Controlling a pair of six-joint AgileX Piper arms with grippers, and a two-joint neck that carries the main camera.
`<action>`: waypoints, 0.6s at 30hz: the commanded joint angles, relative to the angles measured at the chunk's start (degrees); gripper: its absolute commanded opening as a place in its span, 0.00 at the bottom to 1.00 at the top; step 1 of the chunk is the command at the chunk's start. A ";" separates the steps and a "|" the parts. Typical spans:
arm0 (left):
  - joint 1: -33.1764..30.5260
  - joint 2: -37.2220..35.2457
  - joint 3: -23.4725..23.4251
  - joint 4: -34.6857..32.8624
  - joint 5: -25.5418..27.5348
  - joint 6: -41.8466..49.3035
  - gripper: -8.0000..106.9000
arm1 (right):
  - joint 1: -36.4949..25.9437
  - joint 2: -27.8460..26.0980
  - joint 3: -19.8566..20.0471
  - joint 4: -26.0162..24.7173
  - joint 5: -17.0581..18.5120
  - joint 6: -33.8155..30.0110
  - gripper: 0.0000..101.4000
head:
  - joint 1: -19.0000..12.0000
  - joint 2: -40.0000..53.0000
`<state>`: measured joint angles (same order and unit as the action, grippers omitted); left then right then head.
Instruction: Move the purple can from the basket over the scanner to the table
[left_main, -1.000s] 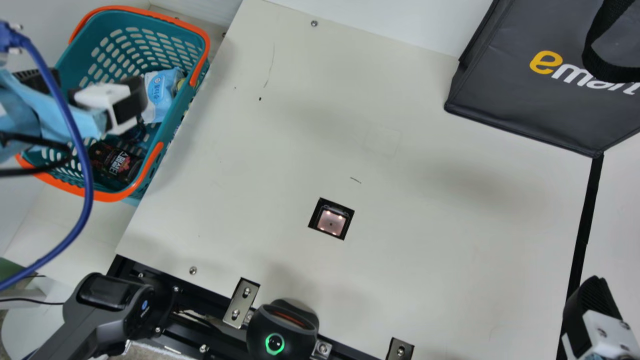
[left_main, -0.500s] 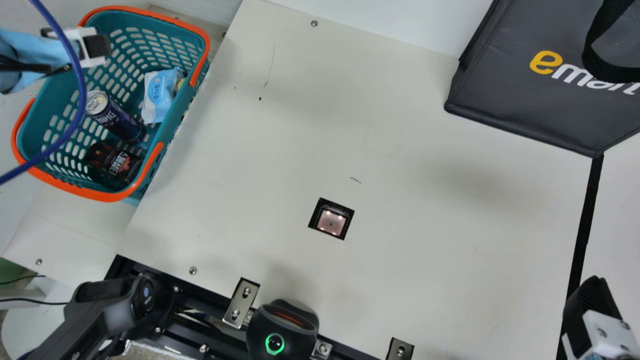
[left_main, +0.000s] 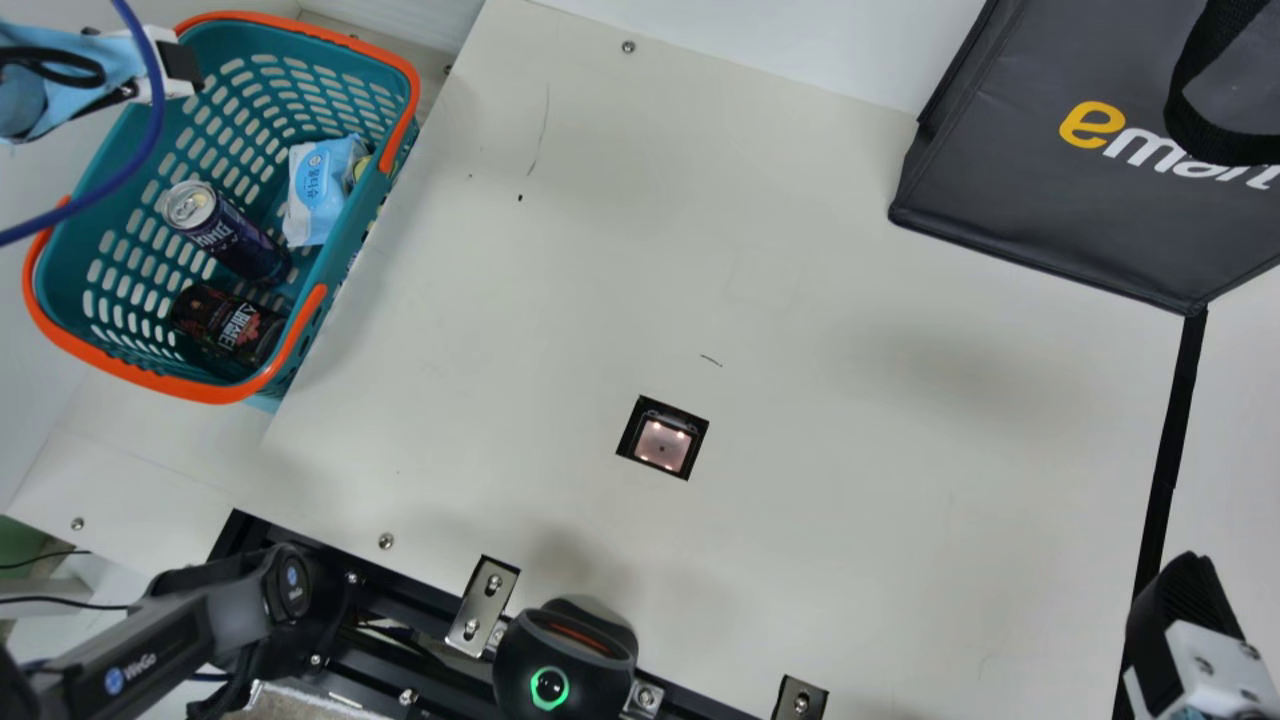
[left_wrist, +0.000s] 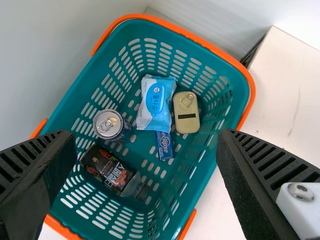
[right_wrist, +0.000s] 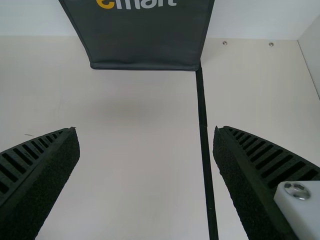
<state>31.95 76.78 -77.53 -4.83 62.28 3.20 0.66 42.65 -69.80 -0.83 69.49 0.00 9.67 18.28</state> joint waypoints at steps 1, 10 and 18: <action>0.07 1.35 -0.10 0.06 -0.51 -0.42 0.85 | 0.00 0.00 0.00 0.00 0.00 0.00 0.94 | -1.75 0.14; -0.37 6.79 0.16 1.18 -3.55 -2.84 0.85 | 0.00 0.00 0.00 0.00 0.00 0.00 0.94 | -1.75 0.14; -1.03 11.71 0.54 2.90 -5.54 -6.06 0.85 | 0.00 0.00 0.00 0.00 0.00 0.00 0.94 | -1.75 0.14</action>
<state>31.03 87.77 -77.03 -2.16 56.77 -2.46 0.66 42.65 -69.80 -0.83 69.49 0.00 9.67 18.28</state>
